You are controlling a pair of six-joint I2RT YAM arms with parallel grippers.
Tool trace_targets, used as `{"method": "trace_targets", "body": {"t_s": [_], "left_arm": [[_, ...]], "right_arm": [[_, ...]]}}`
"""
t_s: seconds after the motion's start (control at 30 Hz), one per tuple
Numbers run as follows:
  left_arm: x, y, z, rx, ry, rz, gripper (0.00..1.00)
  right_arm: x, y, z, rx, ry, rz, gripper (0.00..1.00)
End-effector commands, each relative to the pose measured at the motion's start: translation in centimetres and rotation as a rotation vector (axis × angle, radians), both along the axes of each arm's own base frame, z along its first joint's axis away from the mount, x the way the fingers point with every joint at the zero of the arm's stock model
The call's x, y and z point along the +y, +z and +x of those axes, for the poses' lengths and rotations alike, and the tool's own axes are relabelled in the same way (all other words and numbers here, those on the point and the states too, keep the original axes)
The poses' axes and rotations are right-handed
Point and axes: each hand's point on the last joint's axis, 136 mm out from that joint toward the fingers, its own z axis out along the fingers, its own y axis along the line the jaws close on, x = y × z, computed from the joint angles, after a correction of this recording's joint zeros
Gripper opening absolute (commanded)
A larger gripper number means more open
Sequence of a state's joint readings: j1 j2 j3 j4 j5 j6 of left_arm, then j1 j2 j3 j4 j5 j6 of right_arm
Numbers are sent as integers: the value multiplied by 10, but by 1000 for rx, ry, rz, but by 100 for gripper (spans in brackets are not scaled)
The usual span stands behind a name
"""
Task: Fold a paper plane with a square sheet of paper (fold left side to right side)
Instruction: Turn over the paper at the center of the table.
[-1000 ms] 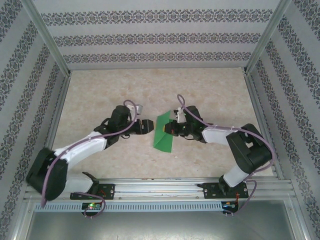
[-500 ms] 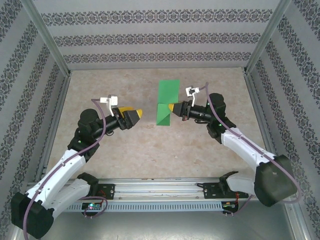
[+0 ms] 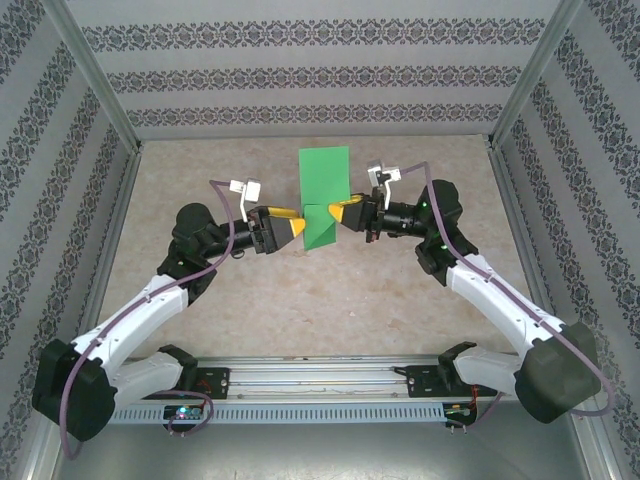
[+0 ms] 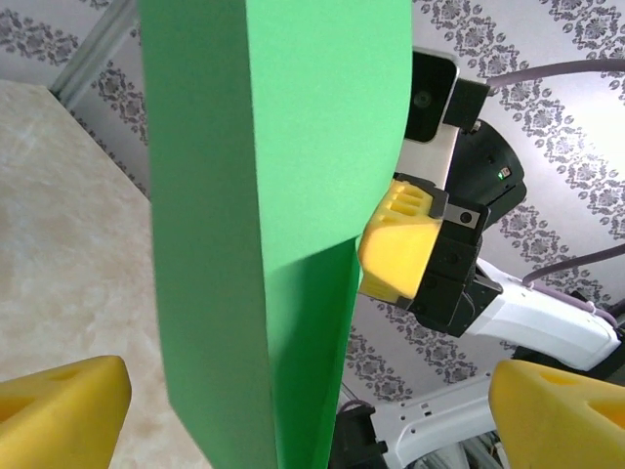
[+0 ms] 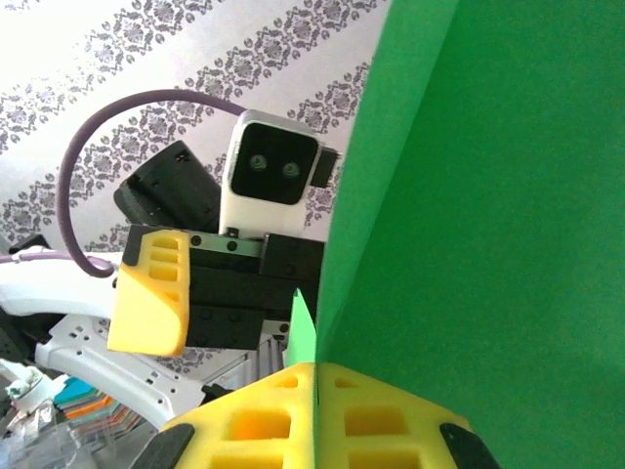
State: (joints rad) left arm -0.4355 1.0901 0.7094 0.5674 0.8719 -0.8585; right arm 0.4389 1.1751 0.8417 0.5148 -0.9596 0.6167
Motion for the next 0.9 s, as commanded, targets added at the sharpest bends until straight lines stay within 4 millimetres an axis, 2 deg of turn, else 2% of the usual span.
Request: {"method": "trace_targets", "body": {"t_s": [0.0,0.07,0.23,0.27,0.5,0.57,0.67,0.77,0.87], "left_arm": [[-8,31,-11,-91,-63,-51,92],[-10,30,-11,-88,-72,-51,88],[-10,30,-6,-84,-47,-55,63],[-8,30,-4,-84,-26,-52,61],[-6,23,3,-63,19,-32,19],[-6,21,4,-53,22,-26,9],[-5,15,4,-36,28,-5,6],[-2,5,5,-15,51,46,3],[4,-15,5,28,96,161,2]], "right_arm": [[7,20,-8,-92,43,26,0],[10,19,-8,-86,47,25,1],[10,14,-3,-67,30,20,8],[10,13,-2,-63,28,18,9],[6,8,-1,-42,8,12,22],[4,4,0,-31,-4,4,29],[-6,-6,7,3,-53,-14,39],[-25,-21,21,54,-156,-46,47],[-53,-50,40,135,-323,-132,50]]}}
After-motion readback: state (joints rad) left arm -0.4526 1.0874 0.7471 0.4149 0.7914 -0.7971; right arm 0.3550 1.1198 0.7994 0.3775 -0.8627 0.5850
